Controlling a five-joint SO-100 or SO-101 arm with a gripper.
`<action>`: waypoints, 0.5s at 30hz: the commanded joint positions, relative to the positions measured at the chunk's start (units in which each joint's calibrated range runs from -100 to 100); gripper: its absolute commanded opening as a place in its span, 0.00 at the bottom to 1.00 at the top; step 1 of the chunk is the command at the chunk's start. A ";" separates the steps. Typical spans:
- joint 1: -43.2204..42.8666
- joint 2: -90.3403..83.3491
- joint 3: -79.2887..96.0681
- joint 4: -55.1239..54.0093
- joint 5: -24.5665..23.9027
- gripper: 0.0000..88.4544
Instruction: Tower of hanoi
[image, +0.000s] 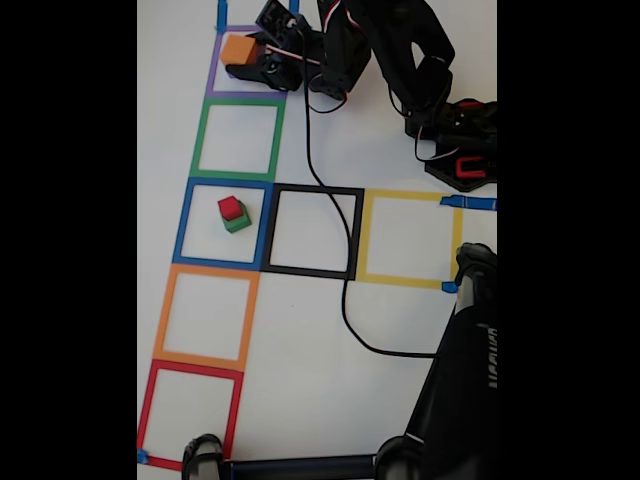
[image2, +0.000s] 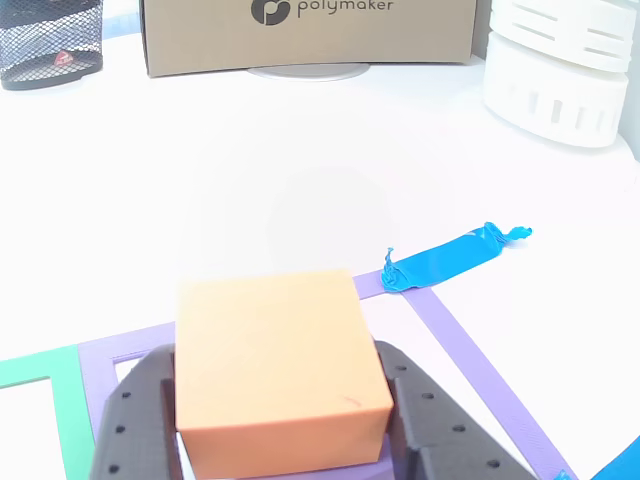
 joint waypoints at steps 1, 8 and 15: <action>-1.29 -5.07 0.81 1.22 0.72 0.15; -1.97 -10.23 4.08 3.24 0.72 0.15; -3.12 -20.81 7.99 10.85 0.72 0.13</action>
